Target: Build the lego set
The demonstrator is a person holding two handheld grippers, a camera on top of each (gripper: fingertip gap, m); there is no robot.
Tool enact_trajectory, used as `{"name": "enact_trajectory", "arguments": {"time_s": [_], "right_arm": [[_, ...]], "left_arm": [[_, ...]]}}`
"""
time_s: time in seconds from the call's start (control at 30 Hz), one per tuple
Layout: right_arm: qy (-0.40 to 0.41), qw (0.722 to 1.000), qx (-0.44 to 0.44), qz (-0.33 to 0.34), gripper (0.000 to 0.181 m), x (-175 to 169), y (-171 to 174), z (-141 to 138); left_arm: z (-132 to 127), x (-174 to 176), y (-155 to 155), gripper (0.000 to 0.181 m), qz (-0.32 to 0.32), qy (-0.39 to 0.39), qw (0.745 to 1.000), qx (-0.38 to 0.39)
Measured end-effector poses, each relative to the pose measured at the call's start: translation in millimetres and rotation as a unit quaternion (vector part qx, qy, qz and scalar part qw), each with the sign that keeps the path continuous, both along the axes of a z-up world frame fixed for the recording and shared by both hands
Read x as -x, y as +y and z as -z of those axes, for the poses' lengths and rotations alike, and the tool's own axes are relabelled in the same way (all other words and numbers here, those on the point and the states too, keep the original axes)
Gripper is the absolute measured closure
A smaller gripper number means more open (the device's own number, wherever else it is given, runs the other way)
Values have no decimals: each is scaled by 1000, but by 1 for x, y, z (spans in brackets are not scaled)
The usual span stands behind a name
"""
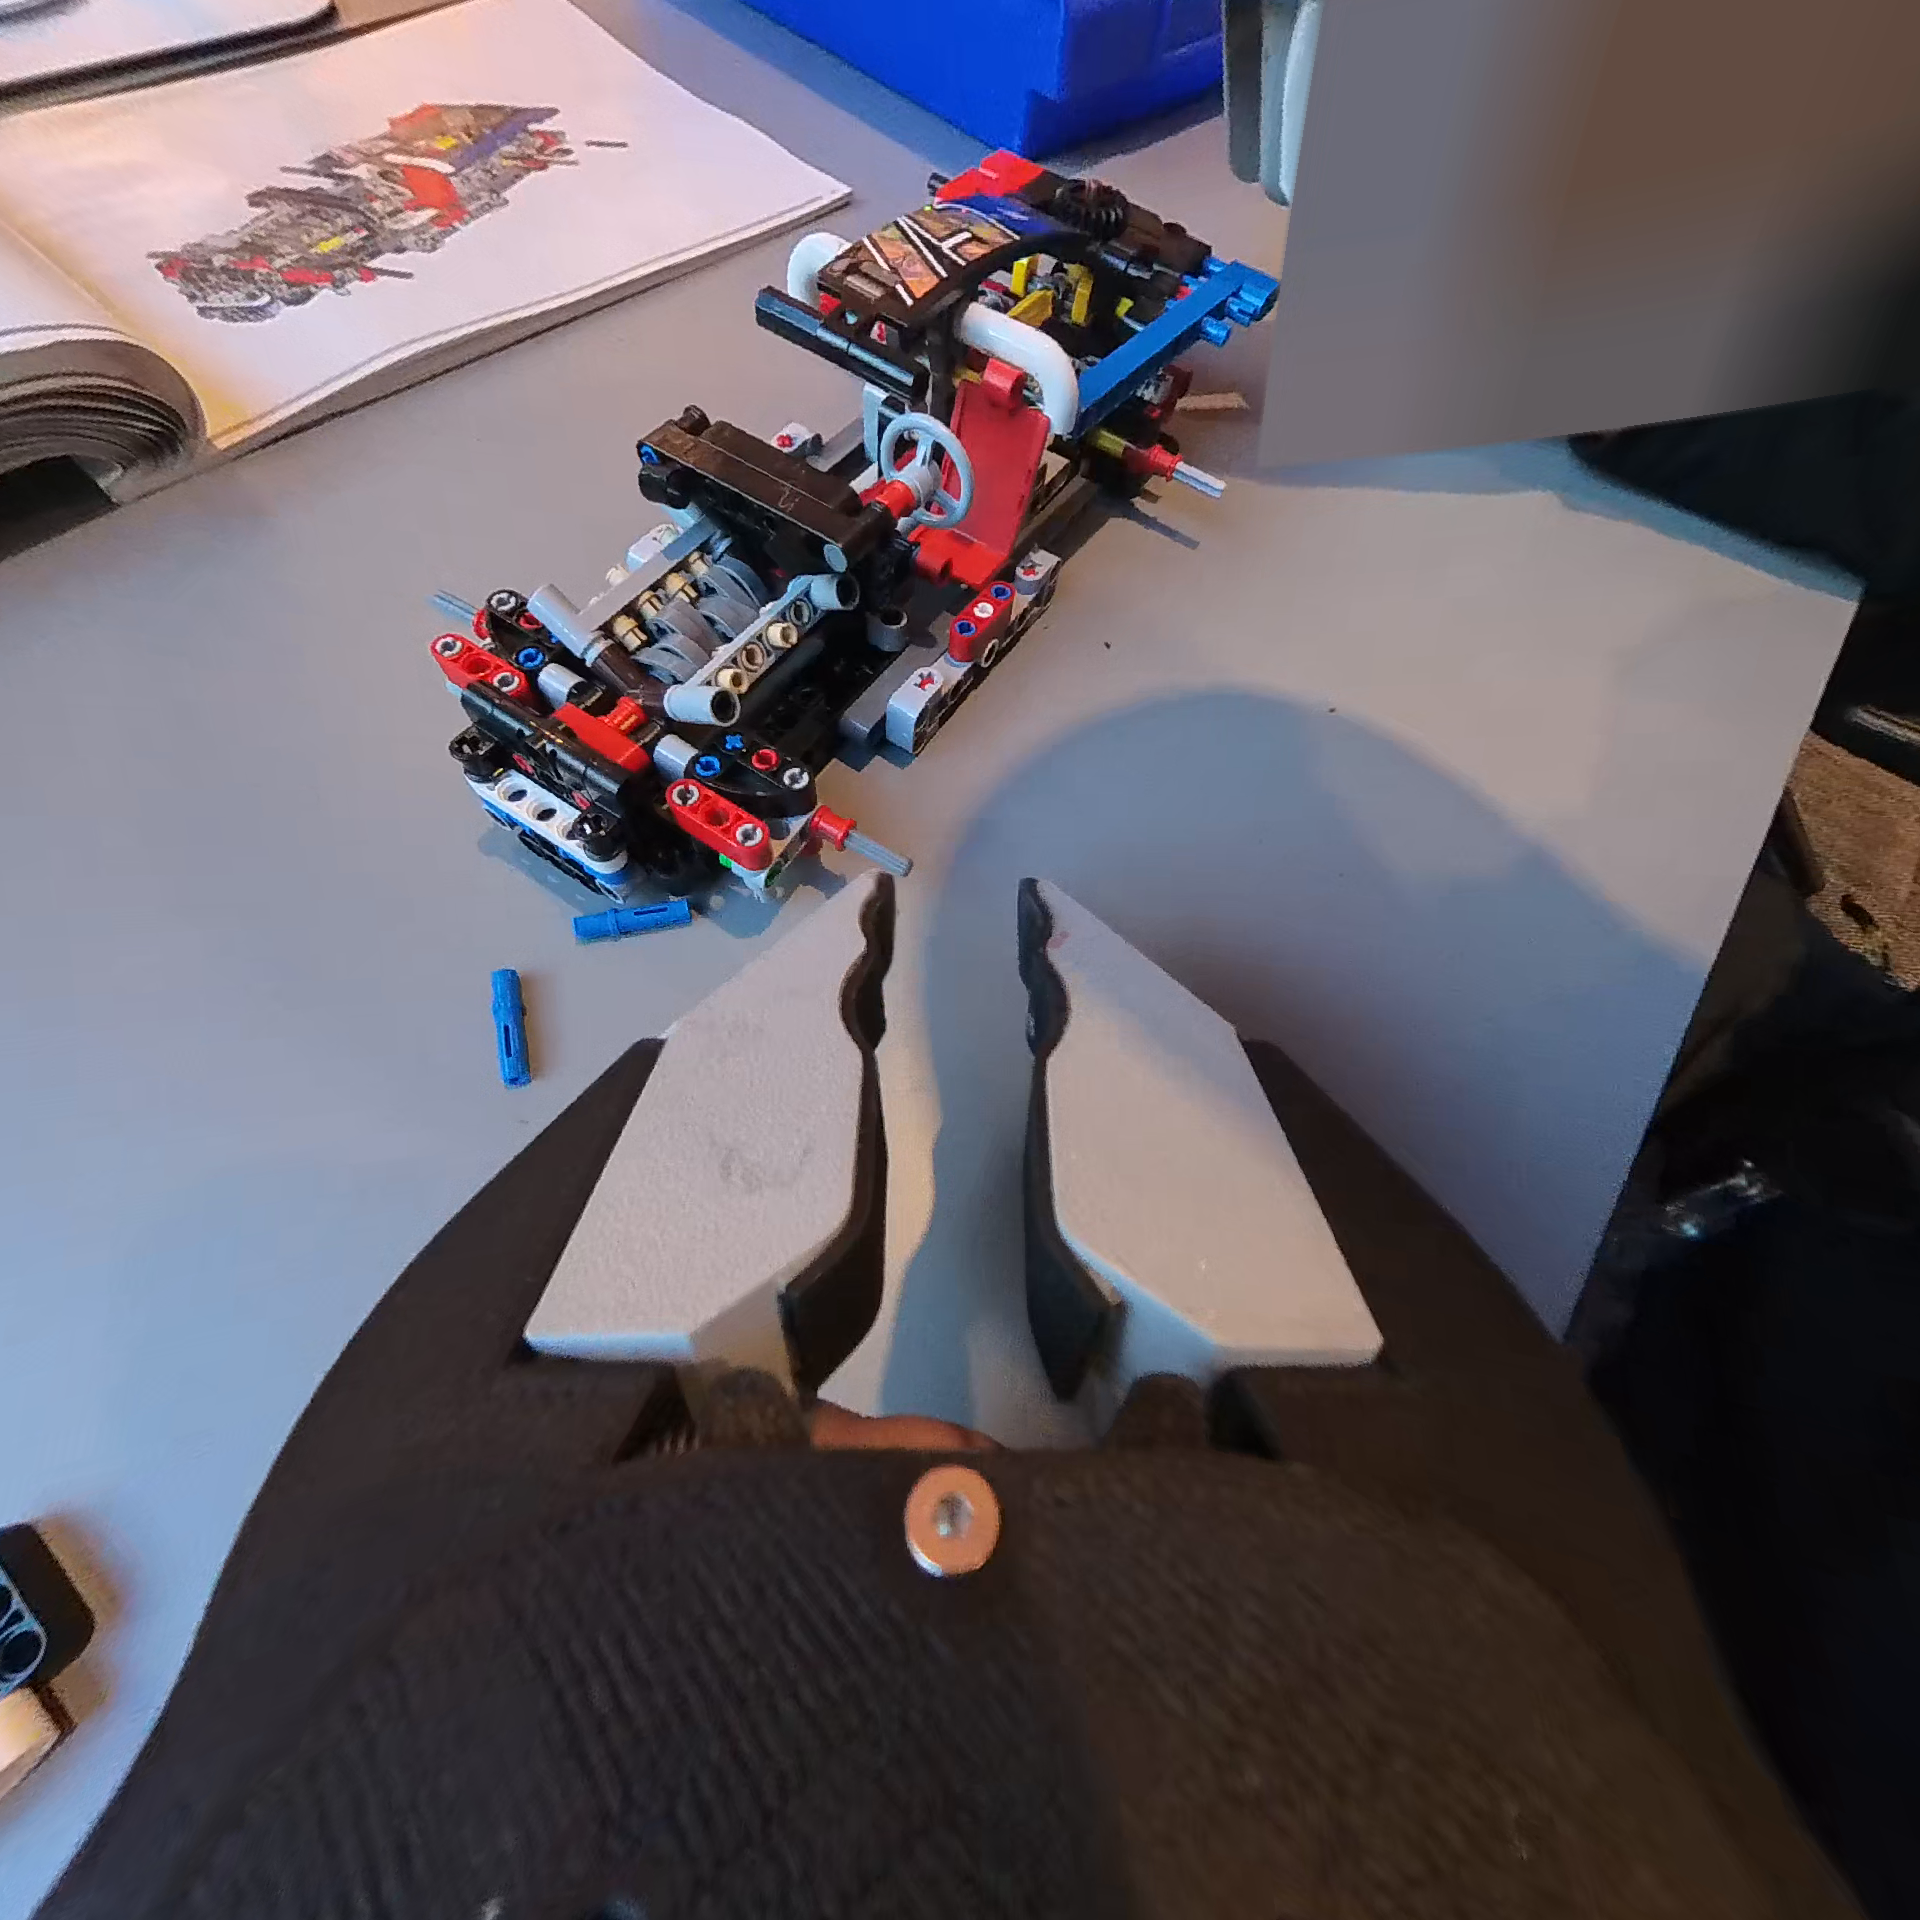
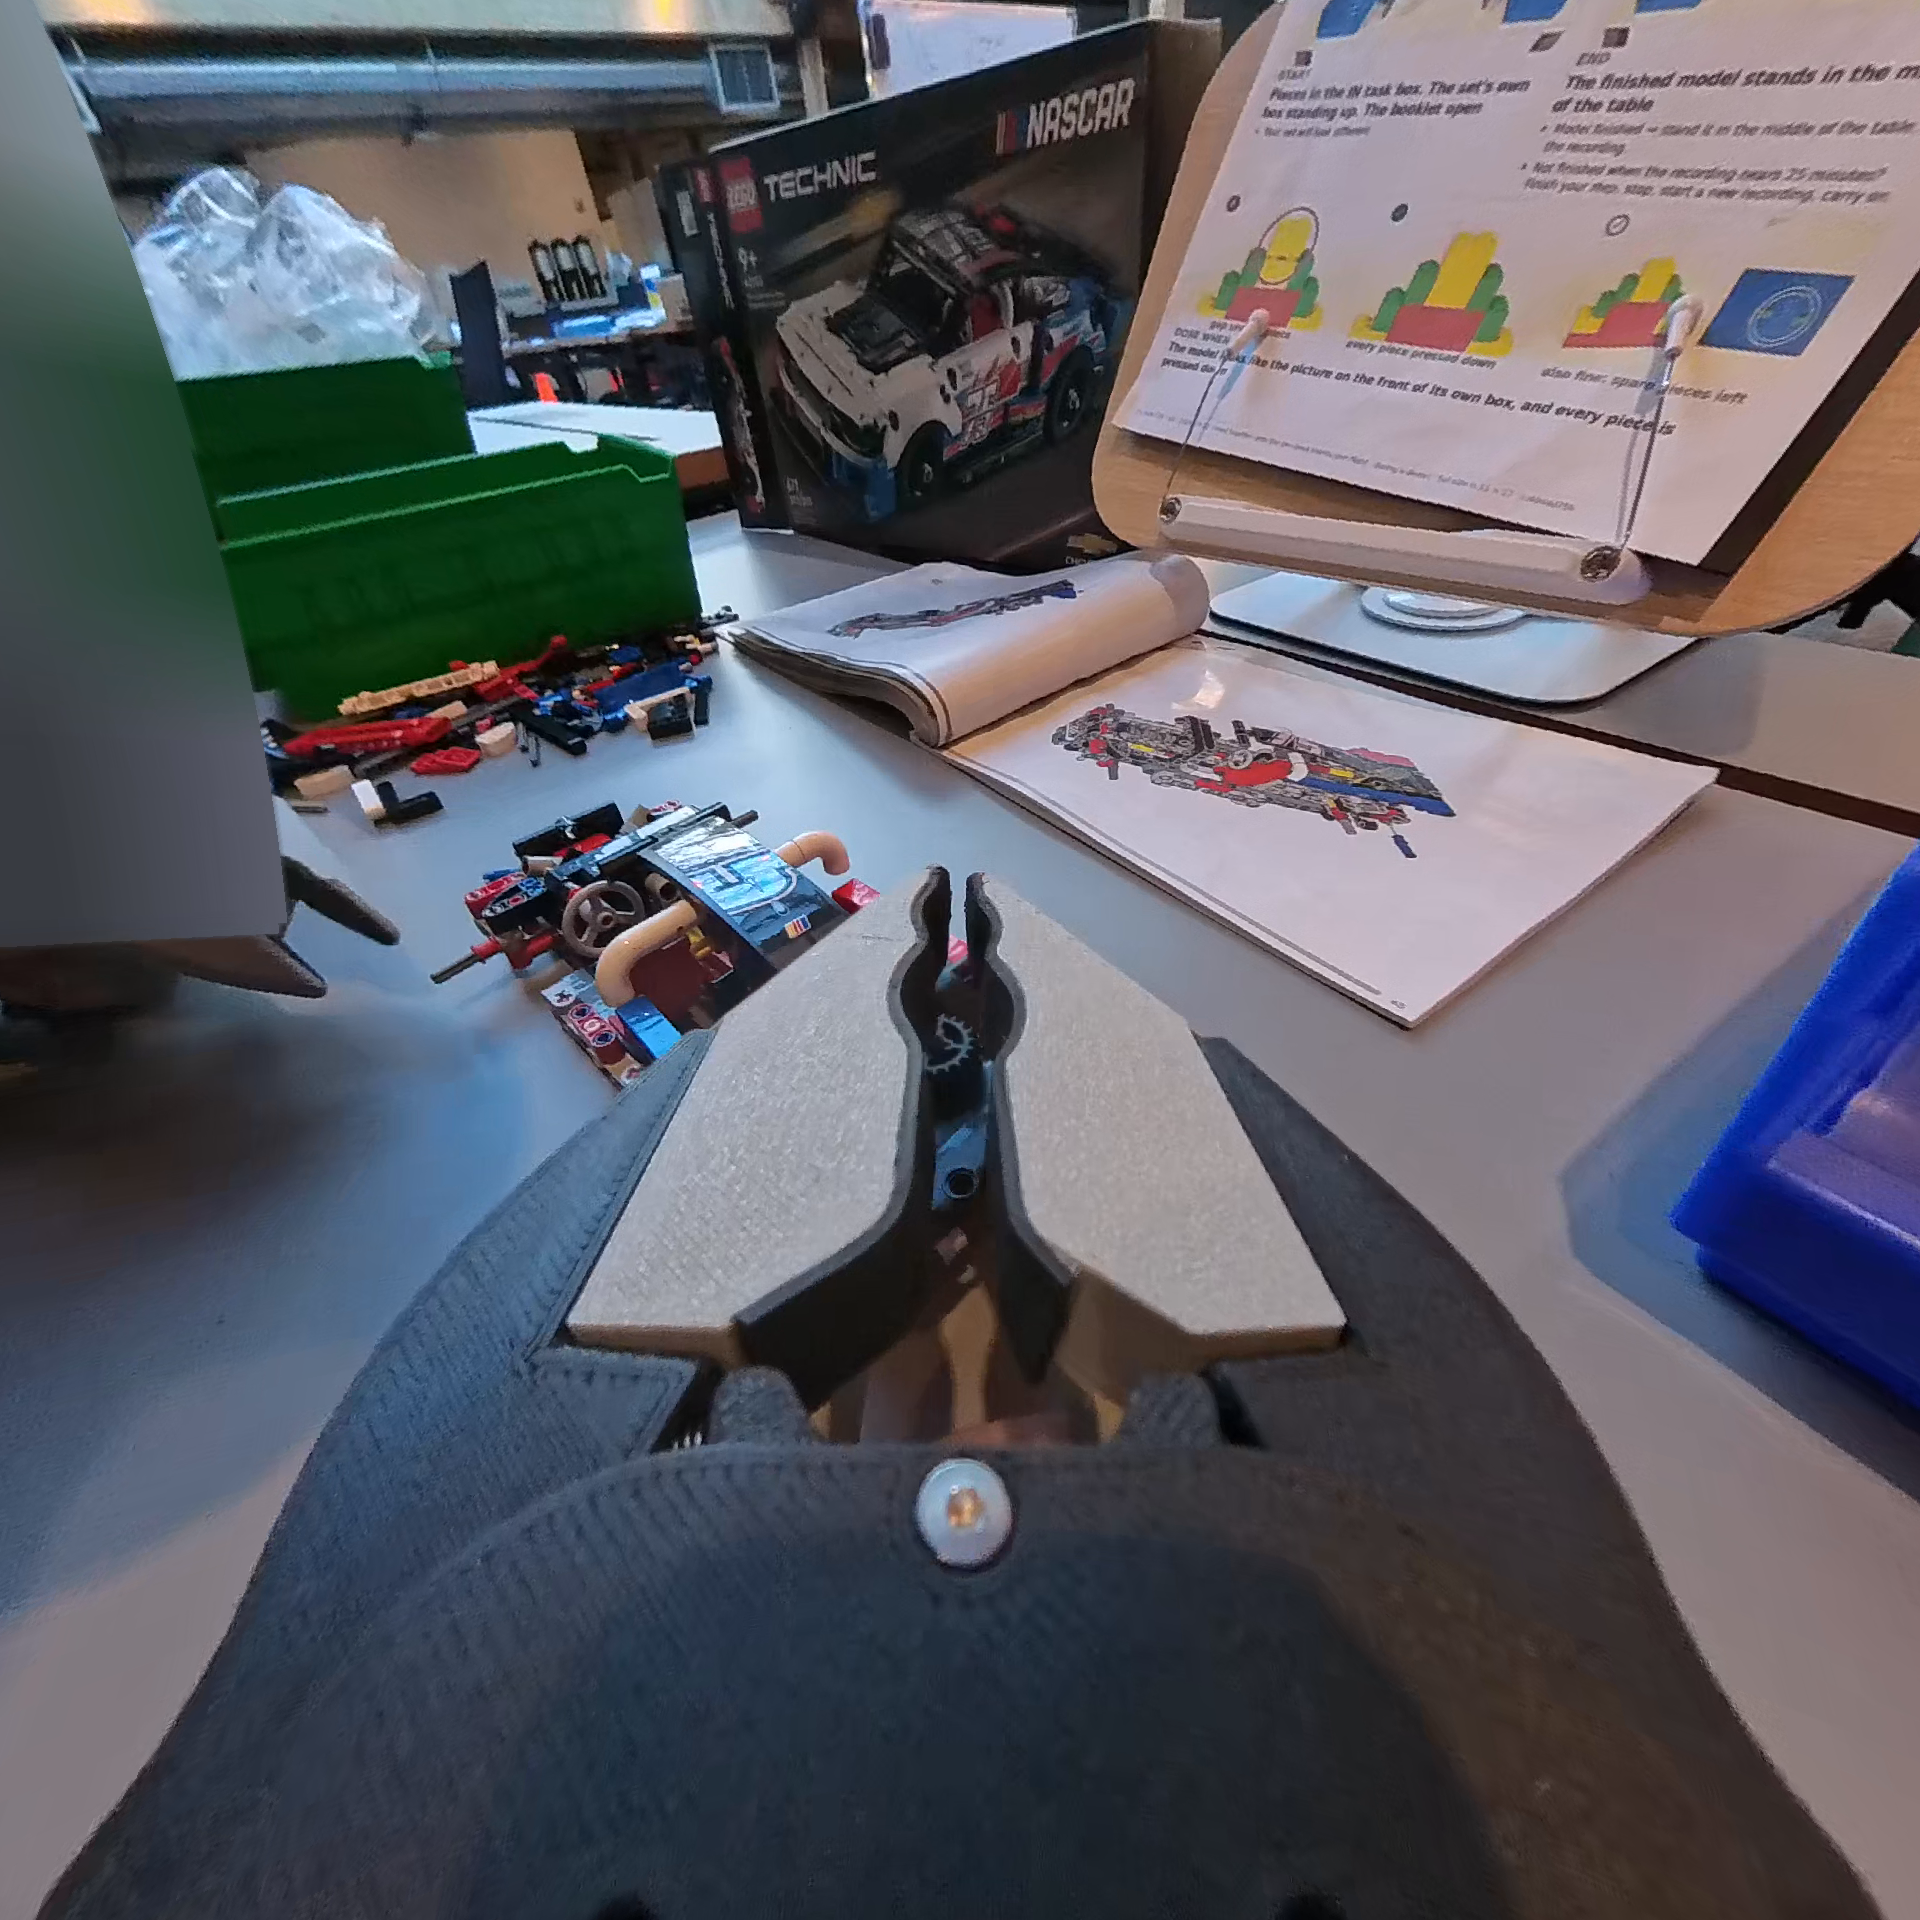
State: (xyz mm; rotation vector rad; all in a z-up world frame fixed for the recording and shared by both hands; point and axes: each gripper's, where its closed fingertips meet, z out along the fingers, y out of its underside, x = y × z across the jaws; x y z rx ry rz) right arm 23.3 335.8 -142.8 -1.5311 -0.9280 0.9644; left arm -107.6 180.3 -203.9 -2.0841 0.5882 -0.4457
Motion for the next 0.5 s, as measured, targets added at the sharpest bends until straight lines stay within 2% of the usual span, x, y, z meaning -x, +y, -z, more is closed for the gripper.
{"name": "enact_trajectory", "arguments": {"time_s": [0.13,0.27,0.33,0.4,0.5], "right_arm": [[-8,1000,-7,3,181,-1,1,2],[-9,1000,-16,14,181,-5,5,0],[-5,999,-28,21,181,-8,7,-4],[-5,999,-28,26,181,-10,9,-4],[0,1000,-23,19,181,-8,5,-5]], "left_arm": [[-4,4,2,160,-16,-6,1000,-13],[-4,17,7,160,-58,-10,998,-8],[1,35,7,157,-85,11,996,7],[-5,60,9,156,-122,33,992,0],[-6,83,12,155,-155,30,987,19]]}}
